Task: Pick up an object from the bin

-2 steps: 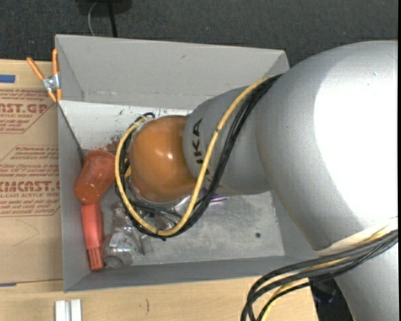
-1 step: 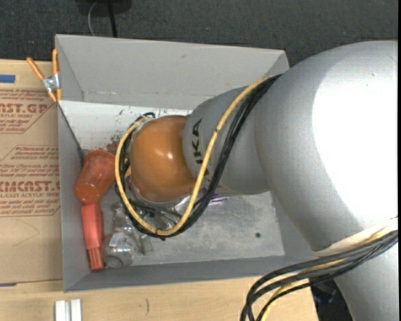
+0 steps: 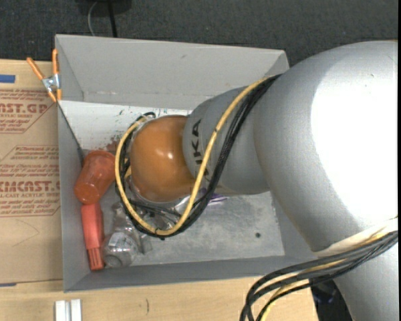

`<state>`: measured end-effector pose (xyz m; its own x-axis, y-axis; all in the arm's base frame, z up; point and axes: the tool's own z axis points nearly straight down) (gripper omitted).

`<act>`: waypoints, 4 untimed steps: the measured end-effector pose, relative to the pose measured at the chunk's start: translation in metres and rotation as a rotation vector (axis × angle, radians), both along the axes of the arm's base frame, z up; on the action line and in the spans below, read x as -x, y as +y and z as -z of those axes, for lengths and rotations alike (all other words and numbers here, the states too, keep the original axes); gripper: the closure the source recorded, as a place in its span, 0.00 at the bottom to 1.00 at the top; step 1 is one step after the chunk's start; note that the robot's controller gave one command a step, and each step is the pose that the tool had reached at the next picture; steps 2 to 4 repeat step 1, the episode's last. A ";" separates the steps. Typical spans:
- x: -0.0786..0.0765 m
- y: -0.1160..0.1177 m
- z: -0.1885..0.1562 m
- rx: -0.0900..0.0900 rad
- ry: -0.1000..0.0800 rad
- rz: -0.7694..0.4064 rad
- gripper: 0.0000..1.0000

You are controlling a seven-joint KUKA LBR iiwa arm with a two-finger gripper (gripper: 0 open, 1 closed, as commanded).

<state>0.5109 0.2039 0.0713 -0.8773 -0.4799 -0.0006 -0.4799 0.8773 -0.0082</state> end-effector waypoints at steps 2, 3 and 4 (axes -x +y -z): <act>0.000 0.000 0.000 -0.001 0.000 0.000 1.00; 0.000 0.000 0.000 -0.001 0.000 0.000 1.00; 0.000 0.000 0.000 -0.001 0.000 0.000 1.00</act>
Offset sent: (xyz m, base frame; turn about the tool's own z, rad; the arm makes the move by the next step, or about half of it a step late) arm 0.0000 0.0000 0.0000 0.0000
